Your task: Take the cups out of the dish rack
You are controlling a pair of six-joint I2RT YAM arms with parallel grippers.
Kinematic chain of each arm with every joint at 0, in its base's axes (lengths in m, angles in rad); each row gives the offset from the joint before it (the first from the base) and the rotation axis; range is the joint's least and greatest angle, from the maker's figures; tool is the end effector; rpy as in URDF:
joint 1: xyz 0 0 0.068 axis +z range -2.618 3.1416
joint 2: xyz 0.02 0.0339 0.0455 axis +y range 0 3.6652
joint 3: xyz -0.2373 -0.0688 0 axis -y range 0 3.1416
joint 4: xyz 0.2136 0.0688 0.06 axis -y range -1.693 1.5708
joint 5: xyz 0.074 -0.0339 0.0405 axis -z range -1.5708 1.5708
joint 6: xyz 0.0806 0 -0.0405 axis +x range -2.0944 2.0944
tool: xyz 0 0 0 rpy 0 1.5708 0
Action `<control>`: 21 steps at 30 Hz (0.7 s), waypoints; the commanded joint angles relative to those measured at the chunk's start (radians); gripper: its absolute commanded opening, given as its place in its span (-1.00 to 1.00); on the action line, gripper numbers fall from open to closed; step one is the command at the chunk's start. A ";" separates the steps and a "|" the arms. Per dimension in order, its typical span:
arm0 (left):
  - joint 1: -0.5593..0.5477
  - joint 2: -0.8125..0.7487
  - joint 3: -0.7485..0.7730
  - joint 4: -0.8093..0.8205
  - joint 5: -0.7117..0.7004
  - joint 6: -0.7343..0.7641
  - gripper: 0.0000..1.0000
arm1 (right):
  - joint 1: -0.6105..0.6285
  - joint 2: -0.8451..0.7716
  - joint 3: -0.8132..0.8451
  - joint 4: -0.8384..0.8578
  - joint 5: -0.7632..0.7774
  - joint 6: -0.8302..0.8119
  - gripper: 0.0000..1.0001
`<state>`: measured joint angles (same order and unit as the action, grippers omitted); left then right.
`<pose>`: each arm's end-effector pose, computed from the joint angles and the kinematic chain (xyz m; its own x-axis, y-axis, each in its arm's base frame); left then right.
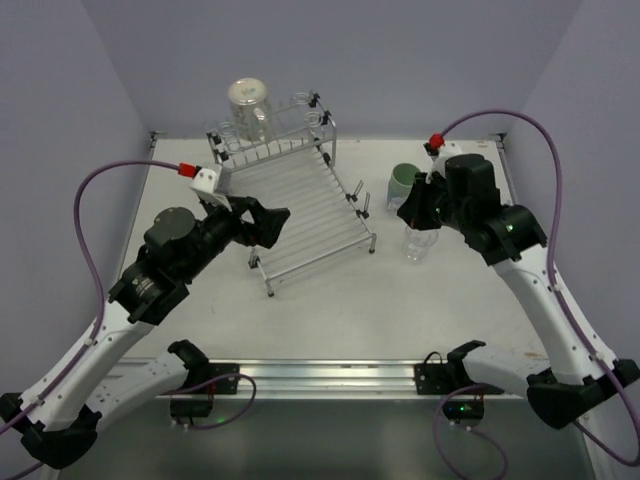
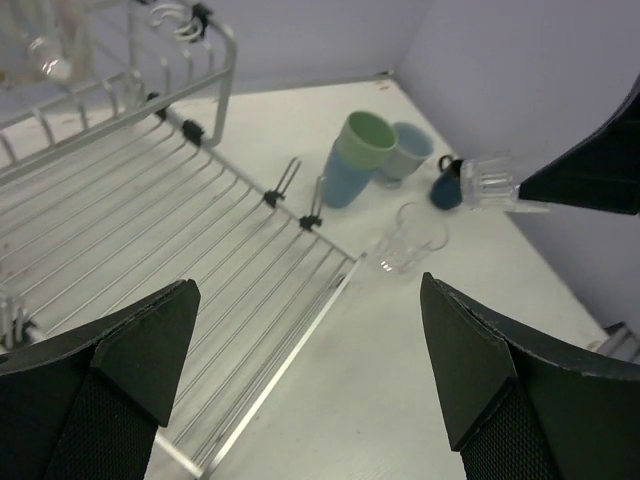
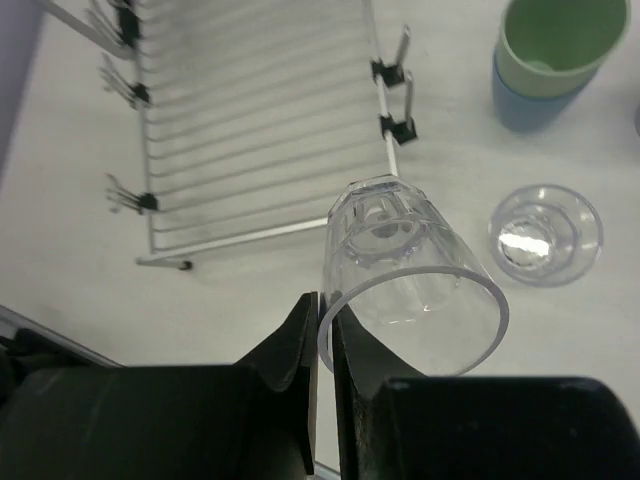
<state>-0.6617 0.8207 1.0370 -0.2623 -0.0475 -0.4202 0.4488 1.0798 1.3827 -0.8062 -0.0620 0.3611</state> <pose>0.1667 -0.1250 0.3845 -0.2682 -0.3076 -0.9129 0.5114 0.7576 -0.4055 0.2045 0.1040 0.3693 -0.5768 0.1136 -0.8089 -0.2973 0.8931 0.3374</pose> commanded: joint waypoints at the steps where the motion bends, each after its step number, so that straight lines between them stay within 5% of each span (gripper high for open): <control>1: 0.001 -0.046 -0.057 -0.189 -0.120 0.146 1.00 | -0.021 0.109 0.078 -0.227 0.099 -0.091 -1.00; 21: 0.011 -0.169 -0.270 -0.075 -0.075 0.170 1.00 | -0.167 0.503 0.229 -0.330 0.111 -0.179 -1.00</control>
<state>-0.6598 0.6636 0.7731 -0.3824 -0.1410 -0.2691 0.2932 1.5627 1.5448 -1.1187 0.0193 0.2104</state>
